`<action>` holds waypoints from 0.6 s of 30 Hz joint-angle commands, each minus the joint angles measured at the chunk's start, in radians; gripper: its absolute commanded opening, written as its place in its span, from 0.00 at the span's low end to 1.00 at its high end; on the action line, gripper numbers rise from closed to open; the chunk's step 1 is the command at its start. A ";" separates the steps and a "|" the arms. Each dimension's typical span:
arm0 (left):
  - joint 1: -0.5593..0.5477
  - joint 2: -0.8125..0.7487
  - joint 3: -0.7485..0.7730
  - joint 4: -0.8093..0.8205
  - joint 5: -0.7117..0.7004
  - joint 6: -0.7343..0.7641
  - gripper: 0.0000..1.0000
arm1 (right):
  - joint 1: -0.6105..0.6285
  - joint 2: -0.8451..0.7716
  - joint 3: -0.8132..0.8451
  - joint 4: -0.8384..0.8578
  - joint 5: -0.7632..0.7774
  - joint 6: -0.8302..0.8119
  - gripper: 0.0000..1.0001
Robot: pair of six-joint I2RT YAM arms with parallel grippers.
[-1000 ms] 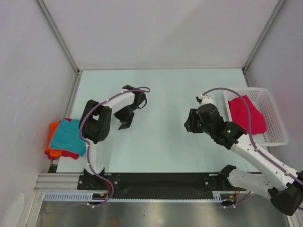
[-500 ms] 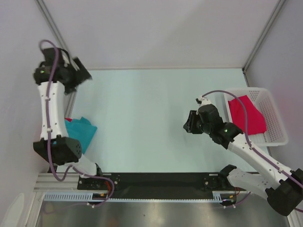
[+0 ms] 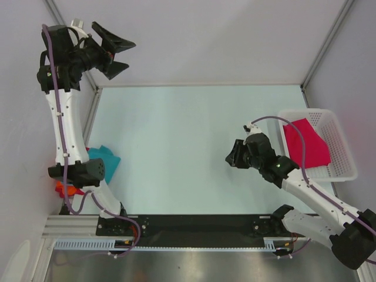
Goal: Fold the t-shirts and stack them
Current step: Smooth out wrinkles on the folded tshirt
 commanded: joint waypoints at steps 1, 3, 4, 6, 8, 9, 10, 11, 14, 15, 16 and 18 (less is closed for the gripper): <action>0.030 -0.107 -0.113 0.184 0.245 -0.289 1.00 | -0.005 -0.061 -0.053 0.061 0.006 0.055 0.36; 0.030 -0.121 -0.082 0.259 0.267 -0.342 1.00 | -0.005 -0.064 -0.055 0.059 -0.002 0.058 0.36; 0.038 -0.100 -0.034 0.247 0.276 -0.318 1.00 | -0.005 -0.064 -0.053 0.055 -0.006 0.056 0.36; 0.050 -0.061 0.120 0.158 0.289 -0.205 1.00 | -0.005 -0.061 -0.044 0.044 -0.008 0.043 0.36; 0.088 -0.055 0.147 -0.055 0.261 -0.088 1.00 | -0.005 -0.062 -0.034 0.035 -0.006 0.033 0.36; 0.105 -0.067 0.096 -0.162 0.252 0.026 0.99 | -0.003 -0.062 -0.030 0.026 -0.006 0.029 0.36; 0.146 -0.081 0.076 -0.216 0.229 0.082 1.00 | -0.003 -0.062 -0.027 0.023 -0.002 0.024 0.36; 0.168 -0.085 0.077 -0.274 0.170 0.144 1.00 | -0.003 -0.065 -0.029 0.020 0.001 0.023 0.36; 0.212 -0.123 0.034 -0.437 0.001 0.363 1.00 | -0.003 -0.076 -0.033 0.006 0.009 0.026 0.36; 0.215 -0.142 -0.065 -0.456 -0.060 0.449 1.00 | -0.005 -0.081 -0.046 0.009 0.009 0.029 0.36; 0.206 -0.156 -0.099 -0.468 -0.128 0.492 1.00 | -0.005 -0.085 -0.050 0.010 0.009 0.030 0.36; 0.203 -0.171 -0.138 -0.488 -0.267 0.534 1.00 | -0.003 -0.082 -0.056 0.015 0.006 0.036 0.36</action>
